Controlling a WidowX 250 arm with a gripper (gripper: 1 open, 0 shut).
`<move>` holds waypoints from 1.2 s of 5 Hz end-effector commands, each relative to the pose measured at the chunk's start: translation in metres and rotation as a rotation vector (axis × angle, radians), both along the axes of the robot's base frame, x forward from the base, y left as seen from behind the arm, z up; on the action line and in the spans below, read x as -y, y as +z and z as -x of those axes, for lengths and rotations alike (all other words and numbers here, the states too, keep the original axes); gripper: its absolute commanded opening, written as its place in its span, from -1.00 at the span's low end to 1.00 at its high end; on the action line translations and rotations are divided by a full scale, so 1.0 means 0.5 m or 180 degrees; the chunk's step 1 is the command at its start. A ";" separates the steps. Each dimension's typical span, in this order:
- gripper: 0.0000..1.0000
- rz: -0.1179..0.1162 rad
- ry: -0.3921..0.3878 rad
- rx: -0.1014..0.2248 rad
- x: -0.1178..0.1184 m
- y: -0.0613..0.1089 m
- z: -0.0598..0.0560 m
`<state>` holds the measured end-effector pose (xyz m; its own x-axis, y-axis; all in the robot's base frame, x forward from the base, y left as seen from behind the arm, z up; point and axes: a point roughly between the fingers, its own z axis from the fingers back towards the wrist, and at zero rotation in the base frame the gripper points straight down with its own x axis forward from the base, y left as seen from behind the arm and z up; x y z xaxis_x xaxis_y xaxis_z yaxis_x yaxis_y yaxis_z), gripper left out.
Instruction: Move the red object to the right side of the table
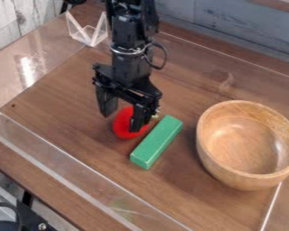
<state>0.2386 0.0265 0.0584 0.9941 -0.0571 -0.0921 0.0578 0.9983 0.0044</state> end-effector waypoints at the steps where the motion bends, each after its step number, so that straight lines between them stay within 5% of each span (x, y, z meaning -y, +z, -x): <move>1: -1.00 -0.0007 -0.0037 0.0138 0.011 0.032 -0.031; 3: -1.00 -0.0037 -0.0126 0.0336 0.059 0.101 -0.089; 4: 1.00 -0.0018 0.0000 0.0307 0.076 0.074 -0.098; 6: 1.00 -0.0023 0.0276 0.0255 0.071 0.014 -0.091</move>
